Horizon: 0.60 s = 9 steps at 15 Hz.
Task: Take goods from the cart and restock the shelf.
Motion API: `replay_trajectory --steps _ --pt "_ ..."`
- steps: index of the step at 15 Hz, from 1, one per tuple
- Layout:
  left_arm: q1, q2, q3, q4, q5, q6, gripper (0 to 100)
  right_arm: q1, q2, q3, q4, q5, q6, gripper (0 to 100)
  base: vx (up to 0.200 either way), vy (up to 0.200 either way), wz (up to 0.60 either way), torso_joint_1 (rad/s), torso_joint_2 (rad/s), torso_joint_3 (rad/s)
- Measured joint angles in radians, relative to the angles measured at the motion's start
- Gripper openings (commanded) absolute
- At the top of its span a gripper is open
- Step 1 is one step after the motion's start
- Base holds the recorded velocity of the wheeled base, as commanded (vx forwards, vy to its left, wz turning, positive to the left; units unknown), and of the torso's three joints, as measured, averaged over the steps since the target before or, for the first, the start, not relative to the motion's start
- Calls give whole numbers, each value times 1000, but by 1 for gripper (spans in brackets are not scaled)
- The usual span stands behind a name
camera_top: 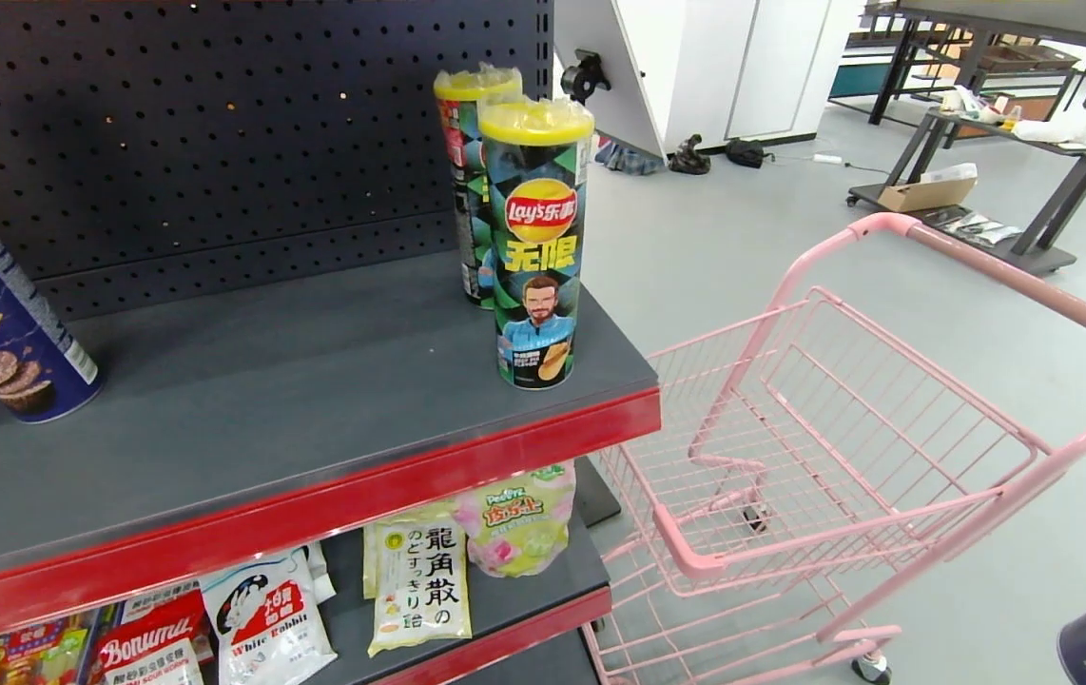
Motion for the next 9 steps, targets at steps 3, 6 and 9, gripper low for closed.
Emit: replay_trajectory --steps 3,6,9 --pt "0 0 0 0 0 0 100 1 -8 5 0 0 0 0 0 0 0 214 -588 -372" --pt "0 0 0 0 0 0 100 3 -6 7 -1 0 -1 0 0 0 0 199 -504 -310" --pt "1 0 0 0 0 0 100 2 5 7 -6 0 -1 0 0 0 0 163 -398 -238"
